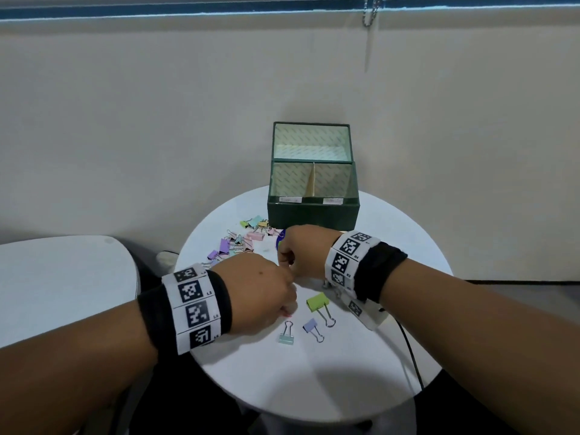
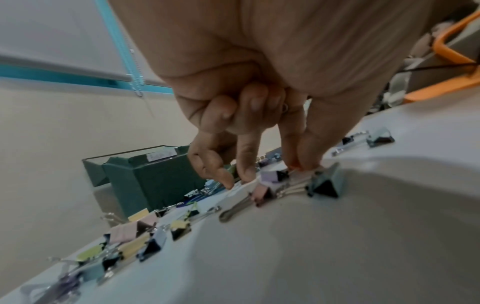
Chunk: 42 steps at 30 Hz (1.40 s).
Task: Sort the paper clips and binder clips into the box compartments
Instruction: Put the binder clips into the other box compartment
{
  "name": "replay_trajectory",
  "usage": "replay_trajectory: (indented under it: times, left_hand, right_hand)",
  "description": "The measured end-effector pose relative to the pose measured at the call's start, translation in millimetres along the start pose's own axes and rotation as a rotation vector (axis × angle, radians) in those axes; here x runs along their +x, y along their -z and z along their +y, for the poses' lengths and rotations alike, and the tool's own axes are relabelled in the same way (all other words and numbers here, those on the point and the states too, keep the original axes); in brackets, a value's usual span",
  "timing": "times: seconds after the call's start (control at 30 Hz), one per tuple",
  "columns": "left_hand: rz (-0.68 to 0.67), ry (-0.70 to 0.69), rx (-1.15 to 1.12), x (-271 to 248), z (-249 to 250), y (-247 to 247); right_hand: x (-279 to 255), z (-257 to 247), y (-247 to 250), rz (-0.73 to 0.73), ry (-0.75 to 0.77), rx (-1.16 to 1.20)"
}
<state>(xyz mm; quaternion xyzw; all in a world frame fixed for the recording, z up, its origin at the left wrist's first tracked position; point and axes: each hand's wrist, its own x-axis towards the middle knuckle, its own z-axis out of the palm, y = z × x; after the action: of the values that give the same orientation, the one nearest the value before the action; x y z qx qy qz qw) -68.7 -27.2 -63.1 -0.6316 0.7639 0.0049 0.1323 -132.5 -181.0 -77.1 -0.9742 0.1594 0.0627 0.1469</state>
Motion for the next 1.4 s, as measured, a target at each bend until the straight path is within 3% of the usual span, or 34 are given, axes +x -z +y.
replay_trajectory:
  times: [0.1, 0.23, 0.37, 0.5, 0.57, 0.63, 0.8, 1.0, 1.07, 1.2, 1.3, 1.4]
  left_hand:
    - [-0.014, 0.006, 0.018, 4.3, 3.4, 0.4]
    - [-0.006, 0.112, -0.03, 8.5, -2.8, 0.7]
    - [-0.013, 0.216, -0.145, 10.3, -16.7, 3.6]
    - [0.081, 0.301, -0.299, 18.1, -40.8, 28.8]
    - [0.143, 0.355, -0.409, 32.4, -52.4, 49.1]
    - [0.219, 0.42, -0.446, 56.1, -63.8, 66.7]
    - [0.293, 0.542, -0.419, 122.1, -84.7, 88.4]
    - [0.205, 0.596, -0.302, 168.4, -87.5, 88.9]
    - [0.169, 0.601, -0.246, 176.7, -87.1, 86.4]
    - [0.157, 0.579, -0.31, 181.5, -85.8, 82.8]
    - [0.173, 0.548, -0.356, 168.7, -84.3, 85.3]
    - [0.321, 0.483, -0.463, 142.9, -83.8, 83.5]
  right_hand:
    - [4.4, -2.8, 1.3, -0.033, 0.018, -0.066]
    - [7.1, -1.5, -4.0, -0.083, 0.011, -0.18]
    - [3.7, 2.6, 15.2, -0.034, 0.009, -0.06]
    - [3.4, 34.6, 61.5, 0.271, -0.098, 0.164]
    - [8.9, 57.4, 83.9, 0.412, -0.259, 0.142]
    - [14.9, 73.8, 97.4, 0.446, -0.366, 0.084]
    - [26.4, 83.1, 92.5, 0.43, -0.287, 0.157]
    - [0.6, 99.8, 81.0, 0.677, -0.228, 0.372]
    - [-12.3, 107.9, 71.2, 0.615, -0.225, 0.378]
    - [-27.5, 116.0, 51.1, 0.272, -0.196, 0.306]
    - [-27.2, 116.2, 40.6, 0.223, -0.19, 0.253]
    - [-26.8, 110.7, 33.1, 0.189, -0.204, 0.269]
